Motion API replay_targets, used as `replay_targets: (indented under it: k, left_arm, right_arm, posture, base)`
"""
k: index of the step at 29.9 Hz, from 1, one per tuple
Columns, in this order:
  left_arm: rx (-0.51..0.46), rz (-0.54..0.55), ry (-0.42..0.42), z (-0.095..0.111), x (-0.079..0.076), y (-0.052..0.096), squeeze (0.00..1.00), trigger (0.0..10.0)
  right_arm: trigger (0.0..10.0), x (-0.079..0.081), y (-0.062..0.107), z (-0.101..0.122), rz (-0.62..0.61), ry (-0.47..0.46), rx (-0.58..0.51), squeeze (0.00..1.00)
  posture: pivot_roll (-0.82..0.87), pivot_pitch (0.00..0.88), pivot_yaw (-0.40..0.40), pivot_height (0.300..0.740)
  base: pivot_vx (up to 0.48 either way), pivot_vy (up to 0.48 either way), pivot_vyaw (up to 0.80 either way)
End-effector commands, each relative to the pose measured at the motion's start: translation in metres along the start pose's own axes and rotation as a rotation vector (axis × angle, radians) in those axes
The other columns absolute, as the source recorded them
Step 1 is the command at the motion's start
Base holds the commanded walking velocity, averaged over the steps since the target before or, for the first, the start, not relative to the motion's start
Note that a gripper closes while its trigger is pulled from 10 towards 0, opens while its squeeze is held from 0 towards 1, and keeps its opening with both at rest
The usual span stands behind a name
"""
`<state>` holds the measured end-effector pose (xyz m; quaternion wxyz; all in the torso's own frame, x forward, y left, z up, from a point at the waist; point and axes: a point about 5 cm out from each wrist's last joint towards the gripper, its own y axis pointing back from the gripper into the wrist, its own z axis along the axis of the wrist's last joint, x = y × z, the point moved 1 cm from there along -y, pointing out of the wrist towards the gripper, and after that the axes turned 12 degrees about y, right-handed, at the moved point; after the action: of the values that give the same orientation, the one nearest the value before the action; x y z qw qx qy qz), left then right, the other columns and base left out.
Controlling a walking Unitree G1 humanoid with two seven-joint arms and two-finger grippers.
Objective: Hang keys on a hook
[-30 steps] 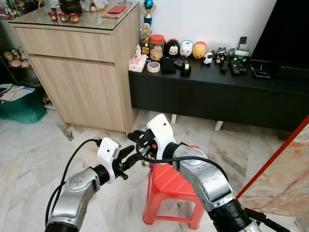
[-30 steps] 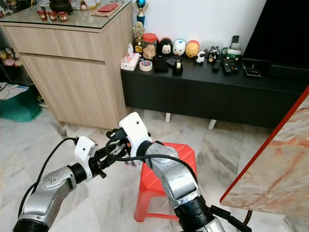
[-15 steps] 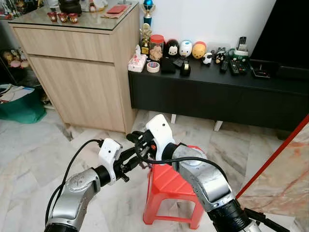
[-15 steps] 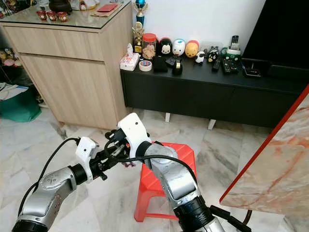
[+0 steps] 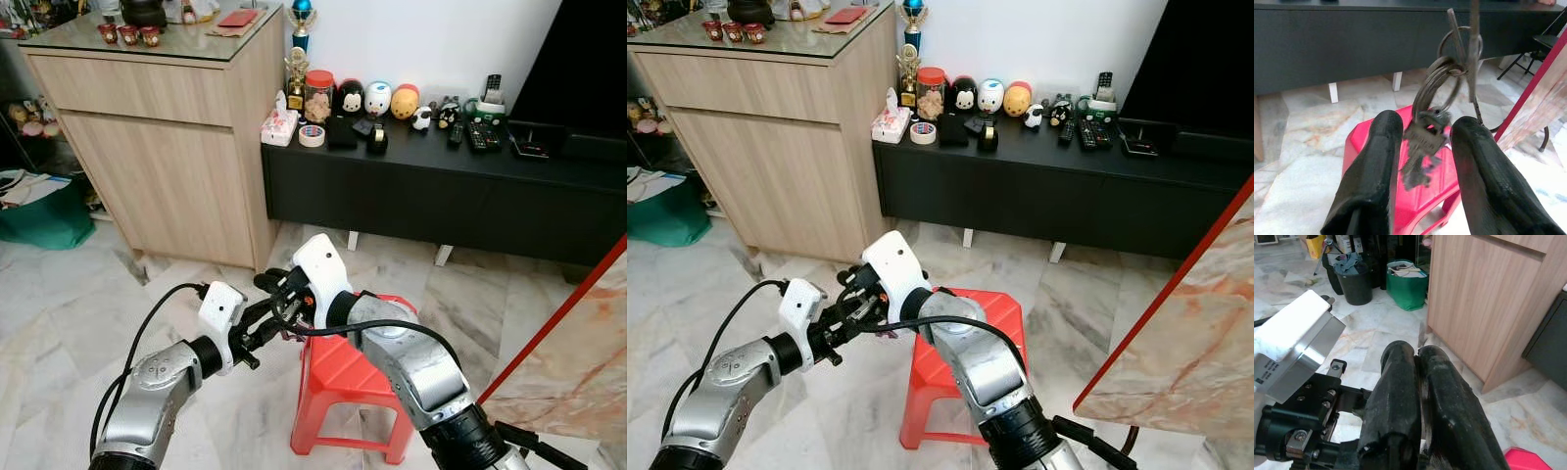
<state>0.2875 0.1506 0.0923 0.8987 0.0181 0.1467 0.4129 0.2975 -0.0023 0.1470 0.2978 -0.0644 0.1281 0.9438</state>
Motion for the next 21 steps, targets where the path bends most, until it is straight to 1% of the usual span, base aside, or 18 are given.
replay_targets:
  k: [1,6,10,17,20,21]
  left_arm:
    - [-0.048,0.024,-0.030,0.008,0.001,-0.001,0.00,10.0]
    - [-0.076,0.039,-0.037,0.014,0.002,-0.003,0.00,10.0]
    - [-0.074,0.036,-0.037,0.014,0.002,-0.003,0.00,10.0]
    - [-0.061,0.025,-0.032,0.018,0.007,0.007,0.00,10.0]
    - [-0.034,0.018,-0.041,0.018,0.009,0.014,0.00,10.0]
    - [-0.034,0.018,-0.041,0.018,0.009,0.014,0.00,10.0]
  right_arm:
    - [10.0,0.001,0.000,0.008,0.007,0.021,-0.021,0.00]
    - [10.0,0.001,0.000,0.008,0.006,0.021,-0.021,0.00]
    - [10.0,0.001,0.000,0.008,0.007,0.021,-0.021,0.00]
    - [10.0,-0.001,0.001,0.006,0.003,0.021,-0.014,0.00]
    - [10.0,-0.001,0.001,0.005,0.002,0.023,-0.009,0.00]
    - [10.0,-0.001,0.001,0.005,0.002,0.023,-0.009,0.00]
  posture:
    - [0.00,0.050,-0.053,0.740]
    - [0.00,0.054,-0.052,0.740]
    - [0.00,0.055,-0.051,0.740]
    - [0.00,0.062,-0.051,0.740]
    - [0.00,0.064,-0.051,0.740]
    - [0.00,0.064,-0.051,0.740]
  base:
    - [0.000,0.000,0.00]
    - [0.000,0.000,0.00]
    - [0.000,0.000,0.00]
    - [0.000,0.000,0.00]
    - [0.000,0.000,0.00]
    - [0.000,0.000,0.00]
